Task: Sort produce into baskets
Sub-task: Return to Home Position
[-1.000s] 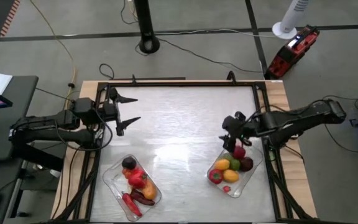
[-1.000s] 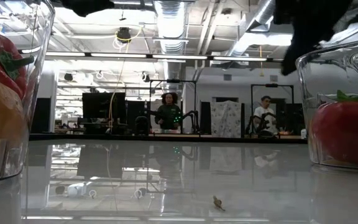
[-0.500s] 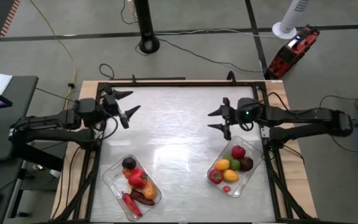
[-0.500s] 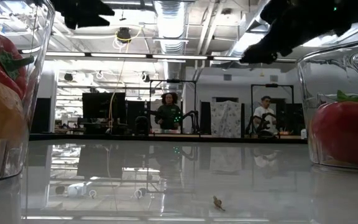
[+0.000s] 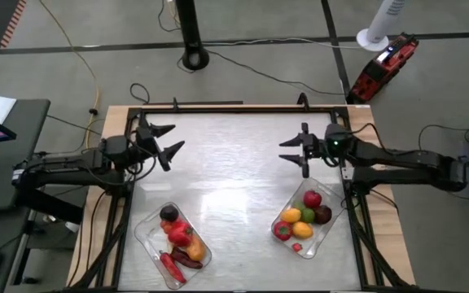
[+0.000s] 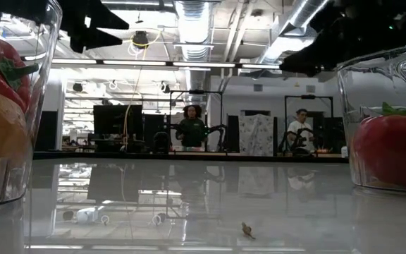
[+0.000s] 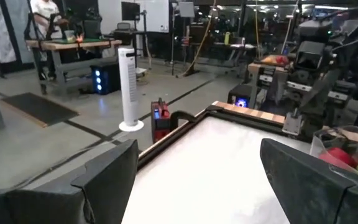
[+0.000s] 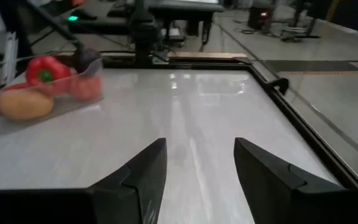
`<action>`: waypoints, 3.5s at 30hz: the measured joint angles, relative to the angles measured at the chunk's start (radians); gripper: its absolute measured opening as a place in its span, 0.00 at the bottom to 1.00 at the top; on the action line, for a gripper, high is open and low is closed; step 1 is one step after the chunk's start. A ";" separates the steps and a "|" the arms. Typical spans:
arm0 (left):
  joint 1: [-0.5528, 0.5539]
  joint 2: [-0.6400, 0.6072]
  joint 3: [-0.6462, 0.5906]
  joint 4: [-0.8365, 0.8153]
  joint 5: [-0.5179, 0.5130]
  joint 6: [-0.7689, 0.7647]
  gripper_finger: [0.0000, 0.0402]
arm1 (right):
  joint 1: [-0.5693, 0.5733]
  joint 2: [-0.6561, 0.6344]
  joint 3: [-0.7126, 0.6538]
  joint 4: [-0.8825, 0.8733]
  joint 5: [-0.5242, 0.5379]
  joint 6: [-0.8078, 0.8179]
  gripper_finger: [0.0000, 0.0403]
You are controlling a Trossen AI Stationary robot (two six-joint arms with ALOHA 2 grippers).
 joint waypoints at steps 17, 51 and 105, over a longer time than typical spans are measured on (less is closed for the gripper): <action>-0.054 -0.019 -0.141 0.129 -0.045 -0.075 0.81 | 0.039 -0.212 -0.246 0.264 0.249 0.052 0.39; -0.229 -0.125 -0.163 0.006 -0.121 -0.103 0.81 | 0.034 -0.759 -0.315 -0.088 0.271 -0.011 0.32; -0.269 -0.314 -0.440 0.052 -0.034 -0.029 0.81 | 0.035 -0.824 -0.394 -0.123 0.193 0.069 0.32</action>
